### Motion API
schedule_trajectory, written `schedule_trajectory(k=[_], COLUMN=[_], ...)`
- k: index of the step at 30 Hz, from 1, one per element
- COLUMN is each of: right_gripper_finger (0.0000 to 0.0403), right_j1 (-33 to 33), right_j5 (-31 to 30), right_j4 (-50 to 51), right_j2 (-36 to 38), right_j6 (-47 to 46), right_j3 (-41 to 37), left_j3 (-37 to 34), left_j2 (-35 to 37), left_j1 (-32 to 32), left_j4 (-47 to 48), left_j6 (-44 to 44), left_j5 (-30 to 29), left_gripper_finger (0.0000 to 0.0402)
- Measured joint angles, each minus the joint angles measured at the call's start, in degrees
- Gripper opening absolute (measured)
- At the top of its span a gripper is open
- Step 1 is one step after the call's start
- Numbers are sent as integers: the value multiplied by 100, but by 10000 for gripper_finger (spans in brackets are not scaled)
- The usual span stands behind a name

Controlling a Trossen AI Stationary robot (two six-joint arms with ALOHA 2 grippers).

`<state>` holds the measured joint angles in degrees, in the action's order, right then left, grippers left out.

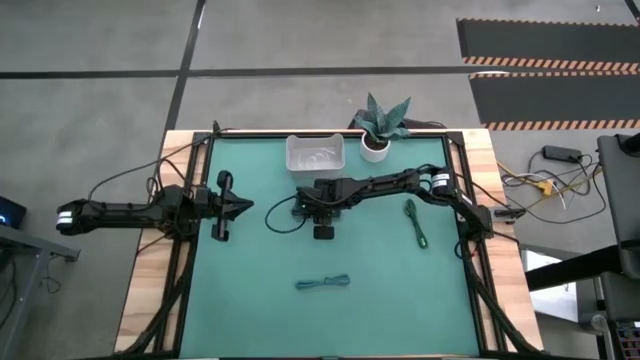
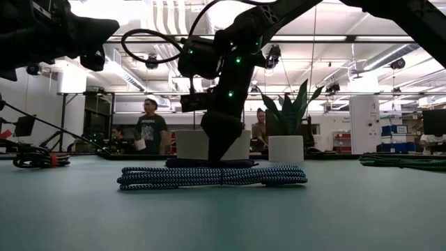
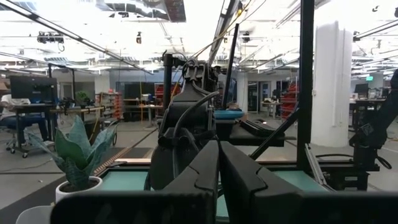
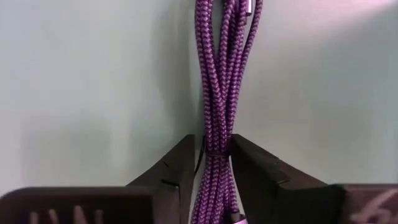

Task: Pick and place USB-C Cables
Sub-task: Put the purple charger cable into the white bin

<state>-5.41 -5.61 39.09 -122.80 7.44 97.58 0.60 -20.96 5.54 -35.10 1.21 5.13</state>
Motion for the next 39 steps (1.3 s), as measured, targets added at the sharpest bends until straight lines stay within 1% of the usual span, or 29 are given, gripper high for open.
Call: schedule_trajectory(k=[5,9,26,31,34,39], right_gripper_finger=[49,36,34,34,34,34], right_j1=[0,0,-4,-54,-104,-186], right_j5=[2,4,-8,-103,-103,-102], right_j4=[-55,-59,73,442,828,1282], right_j2=[4,7,14,158,186,181], right_j6=[7,7,95,137,171,406], right_j3=[-44,-46,52,289,495,825], left_j3=[-2,-2,-2,-2,-2,-2], left_j2=[-2,-2,-2,-2,-2,-2], left_j1=[0,0,0,0,0,0], left_j4=[3,3,3,3,3,3], left_j6=[0,0,4,4,4,2], left_j5=[0,-1,-2,-2,-2,-3], left_gripper_finger=[0,0,0,0,0,0])
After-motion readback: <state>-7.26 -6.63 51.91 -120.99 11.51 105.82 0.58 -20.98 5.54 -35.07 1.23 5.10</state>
